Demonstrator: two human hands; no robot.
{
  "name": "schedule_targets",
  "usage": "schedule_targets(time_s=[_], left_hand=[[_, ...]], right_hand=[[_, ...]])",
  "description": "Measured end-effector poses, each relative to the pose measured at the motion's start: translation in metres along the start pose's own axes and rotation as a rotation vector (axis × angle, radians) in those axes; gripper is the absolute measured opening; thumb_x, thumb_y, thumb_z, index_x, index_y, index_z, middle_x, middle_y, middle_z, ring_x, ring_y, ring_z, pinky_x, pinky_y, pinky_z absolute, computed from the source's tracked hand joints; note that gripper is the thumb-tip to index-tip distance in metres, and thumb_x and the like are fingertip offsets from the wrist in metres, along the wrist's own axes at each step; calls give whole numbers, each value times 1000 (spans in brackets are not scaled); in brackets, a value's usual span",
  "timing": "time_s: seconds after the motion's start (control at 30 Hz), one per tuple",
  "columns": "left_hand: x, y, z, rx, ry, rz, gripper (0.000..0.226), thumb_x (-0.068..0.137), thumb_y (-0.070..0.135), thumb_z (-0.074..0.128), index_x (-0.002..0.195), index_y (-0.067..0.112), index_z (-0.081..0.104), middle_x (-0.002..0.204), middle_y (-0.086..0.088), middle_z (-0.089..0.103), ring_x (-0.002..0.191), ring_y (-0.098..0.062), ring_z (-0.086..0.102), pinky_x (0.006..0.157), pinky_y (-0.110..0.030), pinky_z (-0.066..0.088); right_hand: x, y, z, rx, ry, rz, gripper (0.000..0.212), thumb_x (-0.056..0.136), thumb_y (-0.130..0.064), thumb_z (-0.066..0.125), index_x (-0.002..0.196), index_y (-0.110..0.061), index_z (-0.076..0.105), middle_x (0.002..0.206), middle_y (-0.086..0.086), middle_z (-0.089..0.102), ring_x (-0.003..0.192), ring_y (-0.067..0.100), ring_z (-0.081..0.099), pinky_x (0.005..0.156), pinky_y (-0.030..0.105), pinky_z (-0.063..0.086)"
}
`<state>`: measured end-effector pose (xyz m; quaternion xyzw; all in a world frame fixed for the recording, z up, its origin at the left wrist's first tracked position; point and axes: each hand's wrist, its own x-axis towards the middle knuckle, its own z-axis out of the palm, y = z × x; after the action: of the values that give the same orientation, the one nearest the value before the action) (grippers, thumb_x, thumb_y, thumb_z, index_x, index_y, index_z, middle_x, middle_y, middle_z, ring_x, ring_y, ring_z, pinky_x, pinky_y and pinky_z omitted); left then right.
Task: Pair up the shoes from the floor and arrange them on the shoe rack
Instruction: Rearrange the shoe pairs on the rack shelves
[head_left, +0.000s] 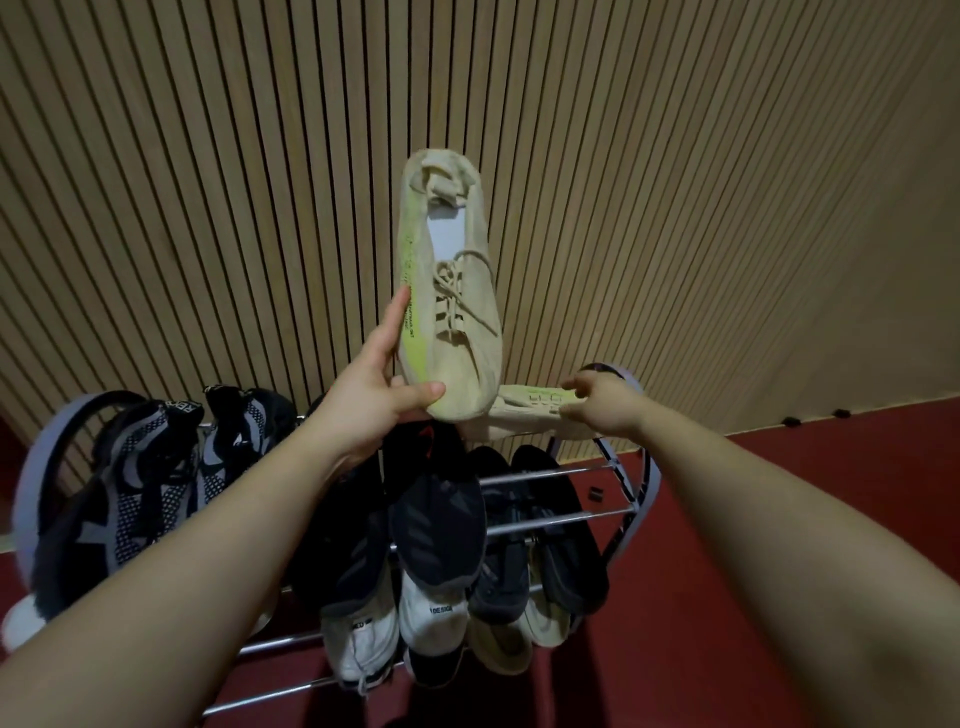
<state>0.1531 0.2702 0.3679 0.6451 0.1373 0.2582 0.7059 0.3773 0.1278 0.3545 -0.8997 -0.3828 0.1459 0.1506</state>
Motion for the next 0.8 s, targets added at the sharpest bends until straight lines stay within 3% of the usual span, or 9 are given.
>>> schedule_targets(time_s=[0.2, 0.37, 0.5, 0.6, 0.7, 0.8], left_hand=[[-2, -2, -13, -40, 34, 0, 100, 80, -18, 55, 145, 47, 15, 116, 29, 50, 108, -15, 63, 71, -30, 58], [-1, -8, -24, -45, 42, -15, 101, 79, -16, 58, 143, 50, 17, 142, 12, 41, 114, -21, 59, 76, -34, 58], [3, -14, -26, -47, 34, -13, 100, 79, -15, 58, 143, 50, 16, 144, 9, 39, 113, -16, 60, 75, -32, 57], [6, -20, -28, -59, 35, -16, 100, 79, -15, 58, 143, 50, 17, 145, 9, 39, 112, -15, 60, 73, -30, 56], [7, -23, -29, -60, 28, -15, 100, 79, -15, 59, 142, 52, 18, 144, 7, 42, 112, -16, 61, 73, -30, 56], [7, -26, -29, -67, 42, -20, 100, 79, -15, 59, 141, 52, 18, 141, 8, 44, 110, -13, 62, 72, -30, 57]], right_hand=[[27, 7, 25, -356, -12, -60, 83, 83, -33, 67, 149, -24, 18, 149, 10, 30, 135, 30, 30, 110, 46, 30], [53, 12, 19, -517, -160, -31, 107, 79, -38, 72, 152, -20, -4, 160, 9, 2, 146, 29, -4, 117, 43, 2], [78, 14, 28, -542, -236, -60, 110, 78, -40, 71, 151, -20, -9, 159, 11, -5, 146, 29, -10, 117, 45, -4], [93, 18, 42, -474, -311, -26, 111, 76, -40, 71, 149, -30, -11, 159, 14, -5, 145, 34, -13, 116, 56, 0], [99, 19, 47, -474, -302, -5, 107, 75, -43, 68, 149, -33, -8, 158, 15, 7, 144, 39, -1, 116, 57, 5], [95, 13, 49, -581, -226, -92, 79, 84, -40, 61, 148, -20, 19, 141, 17, 37, 129, 37, 36, 105, 44, 33]])
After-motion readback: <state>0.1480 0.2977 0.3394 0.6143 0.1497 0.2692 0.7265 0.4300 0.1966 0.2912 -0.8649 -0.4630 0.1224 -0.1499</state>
